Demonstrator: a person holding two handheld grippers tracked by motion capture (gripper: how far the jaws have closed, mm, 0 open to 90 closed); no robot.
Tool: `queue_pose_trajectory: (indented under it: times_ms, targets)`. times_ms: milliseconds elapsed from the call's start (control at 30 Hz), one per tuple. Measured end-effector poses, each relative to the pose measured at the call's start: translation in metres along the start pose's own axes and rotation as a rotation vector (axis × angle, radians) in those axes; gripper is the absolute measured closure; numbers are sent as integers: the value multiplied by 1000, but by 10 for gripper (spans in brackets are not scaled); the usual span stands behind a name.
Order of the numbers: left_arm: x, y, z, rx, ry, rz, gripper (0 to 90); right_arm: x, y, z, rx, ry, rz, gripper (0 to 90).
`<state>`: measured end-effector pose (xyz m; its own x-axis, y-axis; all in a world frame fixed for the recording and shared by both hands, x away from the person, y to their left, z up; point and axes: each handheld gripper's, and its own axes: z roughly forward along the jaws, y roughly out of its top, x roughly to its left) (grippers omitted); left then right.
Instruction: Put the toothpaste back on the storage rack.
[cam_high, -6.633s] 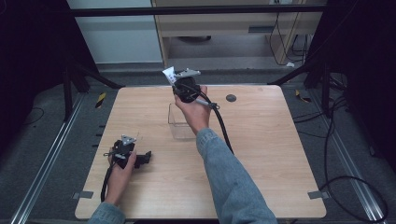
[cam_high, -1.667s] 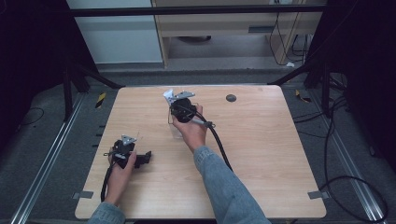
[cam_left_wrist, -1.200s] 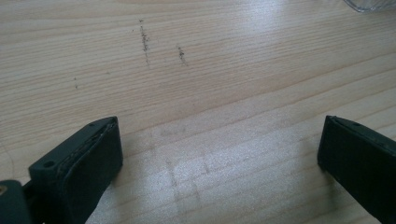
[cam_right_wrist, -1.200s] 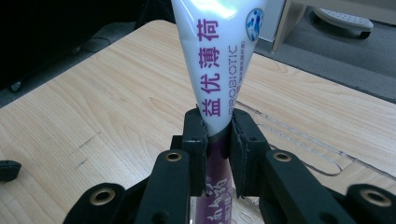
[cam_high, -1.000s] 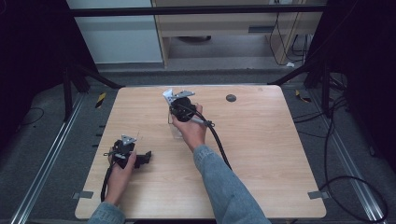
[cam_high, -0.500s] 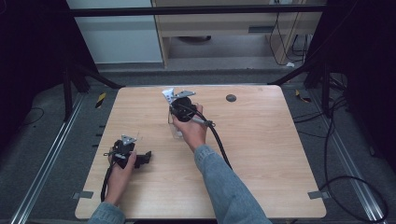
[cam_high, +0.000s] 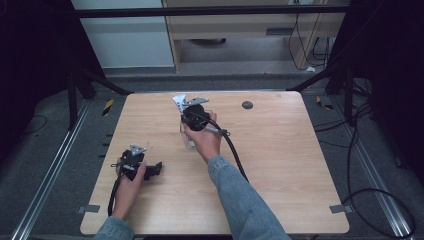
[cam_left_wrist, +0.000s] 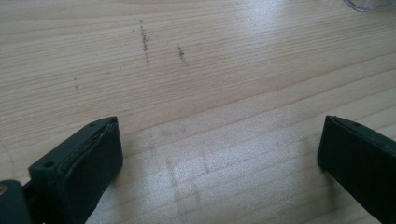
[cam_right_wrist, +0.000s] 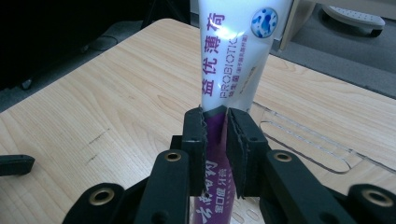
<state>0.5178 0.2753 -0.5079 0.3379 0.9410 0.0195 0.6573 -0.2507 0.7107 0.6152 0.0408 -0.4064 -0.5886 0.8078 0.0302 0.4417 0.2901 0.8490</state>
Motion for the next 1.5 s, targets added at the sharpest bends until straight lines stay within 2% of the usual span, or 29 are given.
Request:
queue_pose_trajectory:
  times_ms: [633, 867, 1000, 1200, 1333, 1500]
  targets:
    - [0, 0, 0, 0, 0, 0, 0, -2, 0, -8, -6, 6, 0, 772]
    - [0, 0, 0, 0, 0, 0, 0, -4, 0, -15, -12, 4, -2, 738]
    - [0, 0, 0, -3, -2, -1, 0, -7, 0, -20, -12, 1, -1, 670]
    - [0, 0, 0, -3, -2, 0, 0, -13, -2, -27, -18, -25, 20, 454]
    - [0, 0, 0, -3, -2, 0, 0, -18, -3, -32, -3, -22, 10, 317]
    - [0, 0, 0, 0, 0, 1, 0, -24, -7, -42, -6, -4, 7, 228]
